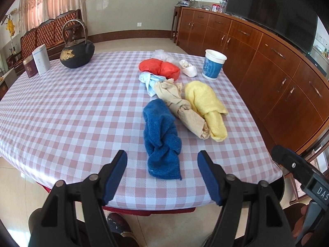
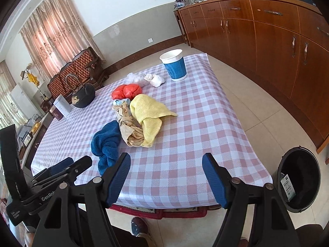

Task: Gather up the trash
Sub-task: 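Move both tools back over the table toward the cloths, then grasp the blue towel with the left tool while the right tool grasps the yellow towel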

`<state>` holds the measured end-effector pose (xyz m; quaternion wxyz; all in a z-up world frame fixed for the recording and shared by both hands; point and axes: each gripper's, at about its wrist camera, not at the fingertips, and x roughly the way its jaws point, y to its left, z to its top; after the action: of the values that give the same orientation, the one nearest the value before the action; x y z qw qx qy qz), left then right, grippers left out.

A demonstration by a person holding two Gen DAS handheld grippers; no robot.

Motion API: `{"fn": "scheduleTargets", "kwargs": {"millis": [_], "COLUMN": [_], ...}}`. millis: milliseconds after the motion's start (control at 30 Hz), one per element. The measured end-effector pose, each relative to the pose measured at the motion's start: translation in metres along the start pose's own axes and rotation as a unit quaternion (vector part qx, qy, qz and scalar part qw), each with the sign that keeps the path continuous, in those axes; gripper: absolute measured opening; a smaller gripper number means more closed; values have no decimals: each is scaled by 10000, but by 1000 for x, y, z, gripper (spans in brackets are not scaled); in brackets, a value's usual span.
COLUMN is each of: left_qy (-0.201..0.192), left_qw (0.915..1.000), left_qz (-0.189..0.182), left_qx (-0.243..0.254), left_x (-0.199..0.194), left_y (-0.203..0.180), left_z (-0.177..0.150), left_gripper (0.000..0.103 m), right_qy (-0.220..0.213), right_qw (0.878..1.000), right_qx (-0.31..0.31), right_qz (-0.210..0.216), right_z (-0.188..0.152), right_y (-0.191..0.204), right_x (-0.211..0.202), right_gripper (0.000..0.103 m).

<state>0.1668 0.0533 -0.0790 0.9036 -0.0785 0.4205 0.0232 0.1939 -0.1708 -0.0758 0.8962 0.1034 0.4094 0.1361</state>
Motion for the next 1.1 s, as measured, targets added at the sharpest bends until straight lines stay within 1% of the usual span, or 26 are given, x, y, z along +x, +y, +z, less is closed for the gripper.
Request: {"fn": "scheduleTargets", "kwargs": {"millis": [100,233,467,600,700,767,833,900,1100], "left_qy": [26,152,294,359,310,262,254,258,291], "left_qw": [10000,9999,9995,9993,9995,9996,9996,9995,9991], "left_qz": [37,24,124,84,-5,-27,-43,-78,-86], "left_qx": [-22,-75,-64,-92,-101,-92,-87,-147,-293], "left_x": [7,20,45,59,66,70,75,80,94], "left_y": [4,7,7,8,8,9,11,15,27], "left_z": [1,4,7,9,10,12,14,18,36], "left_gripper": [72,72,72,72,72,71,66,57,56], "right_qy": [30,131,274,356,378,398,422,436,436], "right_qw": [10000,9999,9995,9992,9990,9989,9988,9987,9984], "right_qx": [-58,-96,-140,-168,-198,-211,-219,-235,-339], "right_qz": [6,3,57,104,125,121,132,142,153], "right_z": [2,4,11,15,19,21,25,30,46], "right_y": [6,7,12,16,18,19,19,20,25], "right_x": [6,19,45,60,71,77,85,93,116], "right_gripper": [74,74,74,74,74,74,74,74,74]}}
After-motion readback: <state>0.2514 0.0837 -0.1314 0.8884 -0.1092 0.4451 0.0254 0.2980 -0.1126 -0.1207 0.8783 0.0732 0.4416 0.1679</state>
